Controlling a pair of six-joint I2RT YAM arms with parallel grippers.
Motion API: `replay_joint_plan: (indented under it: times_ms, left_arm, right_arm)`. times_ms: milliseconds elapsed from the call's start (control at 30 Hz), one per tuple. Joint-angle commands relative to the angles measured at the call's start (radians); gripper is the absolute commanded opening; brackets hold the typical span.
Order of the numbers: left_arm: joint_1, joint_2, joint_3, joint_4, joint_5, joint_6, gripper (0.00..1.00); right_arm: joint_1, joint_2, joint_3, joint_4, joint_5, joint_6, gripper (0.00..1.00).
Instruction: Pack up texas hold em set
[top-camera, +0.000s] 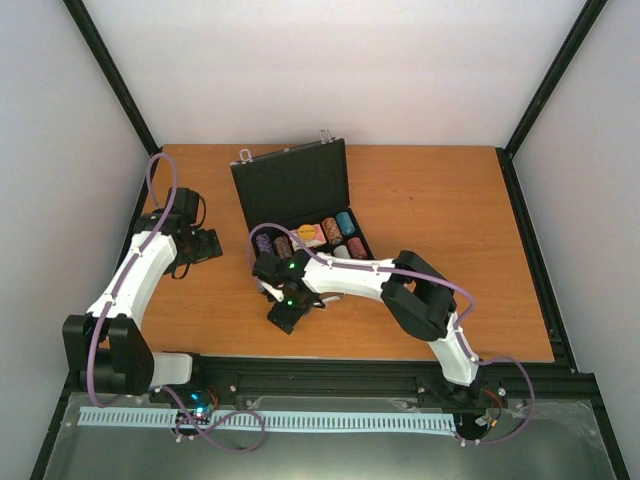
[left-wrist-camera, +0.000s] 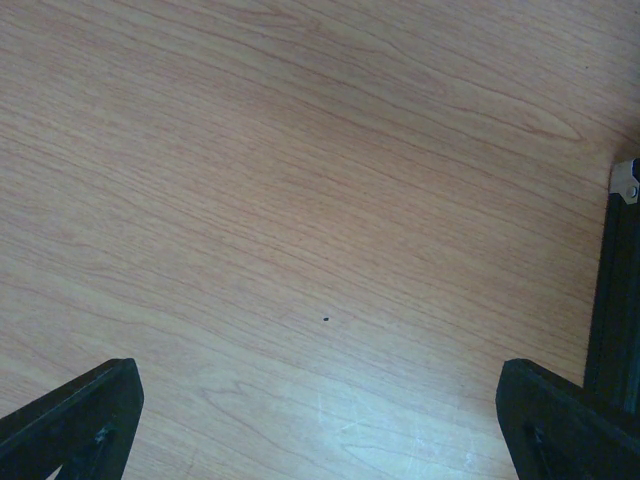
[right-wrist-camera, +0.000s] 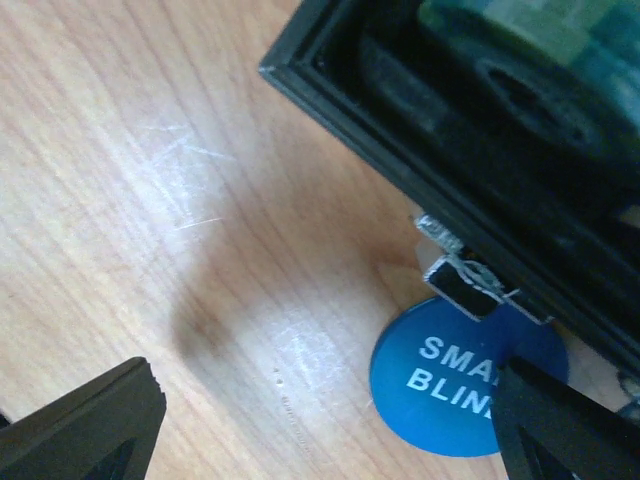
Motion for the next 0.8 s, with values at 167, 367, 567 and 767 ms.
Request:
replay_joint_plan:
  times_ms: [167, 367, 567, 767]
  left_arm:
    - [0.005, -0.005, 0.015, 0.005, -0.005, 0.017, 1.00]
    - [0.005, -0.016, 0.008, 0.008, -0.006, 0.017, 1.00]
    - [0.005, -0.019, 0.000, 0.011, -0.003, 0.012, 1.00]
    - [0.005, -0.022, -0.003, 0.010, -0.003, 0.008, 1.00]
  right_arm:
    - [0.047, -0.067, -0.037, -0.007, -0.134, 0.009, 0.90]
    - [0.063, -0.088, -0.025, -0.037, -0.115, 0.013, 0.90]
    - [0.061, -0.080, 0.017, -0.064, 0.035, 0.011, 0.93]
    - [0.048, -0.034, 0.013, -0.036, 0.084, -0.034, 0.96]
